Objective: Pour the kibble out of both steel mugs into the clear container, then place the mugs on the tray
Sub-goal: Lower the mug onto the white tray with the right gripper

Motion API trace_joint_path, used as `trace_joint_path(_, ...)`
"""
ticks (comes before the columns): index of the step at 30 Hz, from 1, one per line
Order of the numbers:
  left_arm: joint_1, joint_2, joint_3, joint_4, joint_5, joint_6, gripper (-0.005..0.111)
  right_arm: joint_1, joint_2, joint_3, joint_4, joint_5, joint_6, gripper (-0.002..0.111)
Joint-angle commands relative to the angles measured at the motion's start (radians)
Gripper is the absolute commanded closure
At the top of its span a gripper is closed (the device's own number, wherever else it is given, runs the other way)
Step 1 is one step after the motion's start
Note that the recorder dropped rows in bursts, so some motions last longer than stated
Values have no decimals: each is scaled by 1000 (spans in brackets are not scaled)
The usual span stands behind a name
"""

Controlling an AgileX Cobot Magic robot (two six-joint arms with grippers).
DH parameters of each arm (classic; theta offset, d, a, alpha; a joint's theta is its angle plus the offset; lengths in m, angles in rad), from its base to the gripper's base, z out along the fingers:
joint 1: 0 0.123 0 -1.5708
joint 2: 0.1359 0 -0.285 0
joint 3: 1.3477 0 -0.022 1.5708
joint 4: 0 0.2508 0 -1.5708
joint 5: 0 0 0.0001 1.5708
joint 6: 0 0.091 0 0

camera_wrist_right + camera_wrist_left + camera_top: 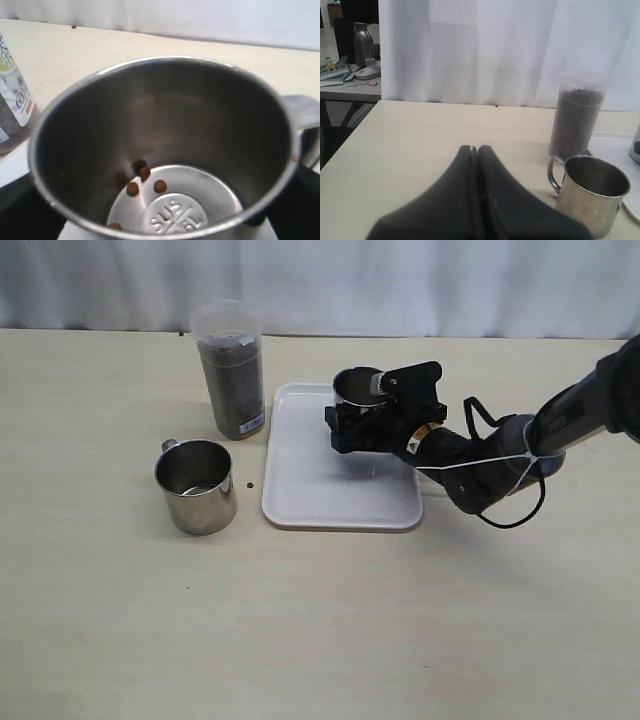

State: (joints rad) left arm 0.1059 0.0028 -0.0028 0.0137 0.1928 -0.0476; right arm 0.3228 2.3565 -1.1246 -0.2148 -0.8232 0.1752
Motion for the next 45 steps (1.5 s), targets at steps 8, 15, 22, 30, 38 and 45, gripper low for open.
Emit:
trace_joint_path(8, -4, -3, 3, 1, -11, -1, 107, -7, -20, 2, -1, 55, 3, -2)
trace_joint_path(15, -4, -3, 3, 1, -11, -1, 107, -7, -75, 2, -1, 199, 62, -2)
trace_joint_path(22, -4, -3, 3, 1, -11, -1, 107, -7, -127, 2, -3, 336, 185, -2)
trace_joint_path(30, -4, -3, 3, 1, -3, -1, 107, -7, -189, 2, -3, 395, 212, -2)
trace_joint_path(38, -4, -3, 3, 1, -3, -1, 107, -7, -261, 86, -37, 312, 213, -2)
trace_joint_path(45, -4, -3, 3, 1, -3, -1, 107, -7, -315, 236, -37, 163, 214, -2)
